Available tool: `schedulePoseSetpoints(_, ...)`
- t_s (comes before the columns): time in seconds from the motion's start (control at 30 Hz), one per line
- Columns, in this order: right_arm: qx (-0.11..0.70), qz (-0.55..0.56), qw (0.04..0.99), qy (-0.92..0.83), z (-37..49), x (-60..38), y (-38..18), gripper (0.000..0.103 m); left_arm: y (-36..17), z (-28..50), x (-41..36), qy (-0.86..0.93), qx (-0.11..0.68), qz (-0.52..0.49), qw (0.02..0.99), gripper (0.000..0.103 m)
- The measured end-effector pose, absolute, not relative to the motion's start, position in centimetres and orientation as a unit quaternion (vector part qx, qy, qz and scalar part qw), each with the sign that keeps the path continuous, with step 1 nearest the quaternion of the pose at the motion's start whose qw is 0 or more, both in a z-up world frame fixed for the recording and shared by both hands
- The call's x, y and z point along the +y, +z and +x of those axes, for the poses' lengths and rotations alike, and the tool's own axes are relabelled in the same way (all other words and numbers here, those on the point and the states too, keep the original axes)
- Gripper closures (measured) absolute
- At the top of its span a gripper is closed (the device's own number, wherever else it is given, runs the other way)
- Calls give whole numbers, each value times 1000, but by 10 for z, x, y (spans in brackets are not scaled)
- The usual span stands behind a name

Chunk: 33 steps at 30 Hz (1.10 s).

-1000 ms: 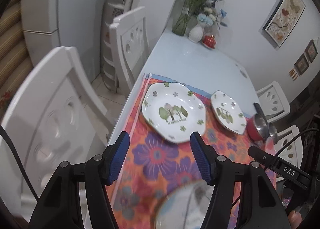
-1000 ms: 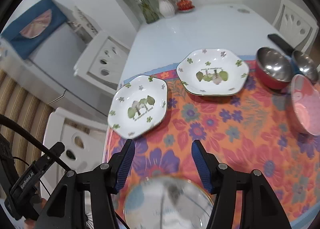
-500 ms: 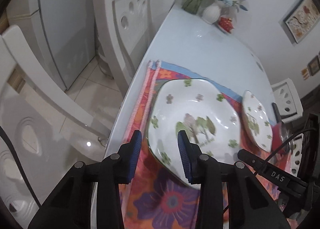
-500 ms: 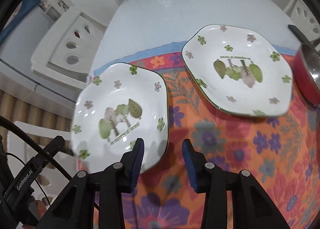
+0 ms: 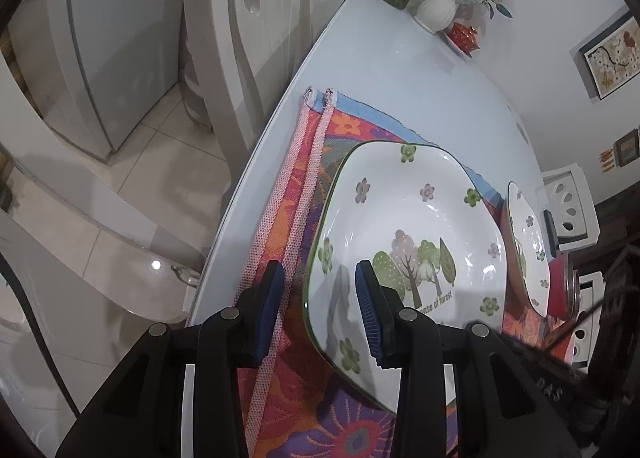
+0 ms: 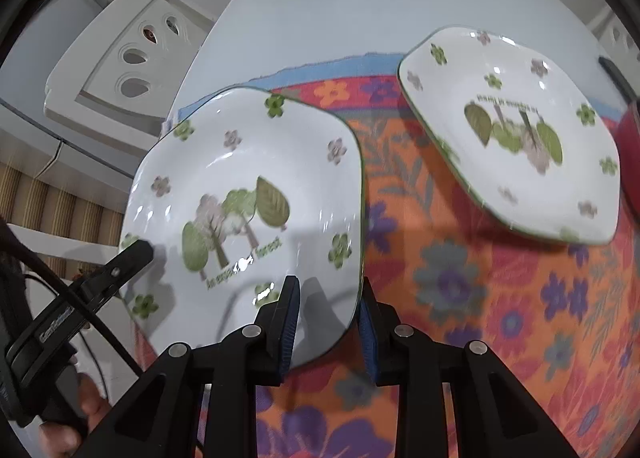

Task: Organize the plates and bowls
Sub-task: 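Grasp the forest-print plate rim with both grippers and lift it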

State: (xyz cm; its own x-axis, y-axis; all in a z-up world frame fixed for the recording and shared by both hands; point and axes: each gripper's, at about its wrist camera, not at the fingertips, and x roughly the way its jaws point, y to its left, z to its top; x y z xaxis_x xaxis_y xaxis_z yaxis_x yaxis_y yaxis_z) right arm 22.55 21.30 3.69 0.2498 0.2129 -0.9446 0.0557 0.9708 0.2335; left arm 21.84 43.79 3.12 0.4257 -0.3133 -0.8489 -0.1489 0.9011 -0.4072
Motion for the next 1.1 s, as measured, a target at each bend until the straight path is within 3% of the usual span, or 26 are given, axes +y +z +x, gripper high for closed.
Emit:
schedulePoseSetpoints(0.23,618,138,767,99,204,208,36,76,32,224,439,-54,533,-218,816,69)
schedulePoseSetpoints(0.77,588,99,795,115,268,202,23,75,32,234,420,-59,532,-158,830,69)
schedulePoseSetpoints(1.1,575,115,801,122,234,198,50,75,70,200,415,-57,507,-145,848,69)
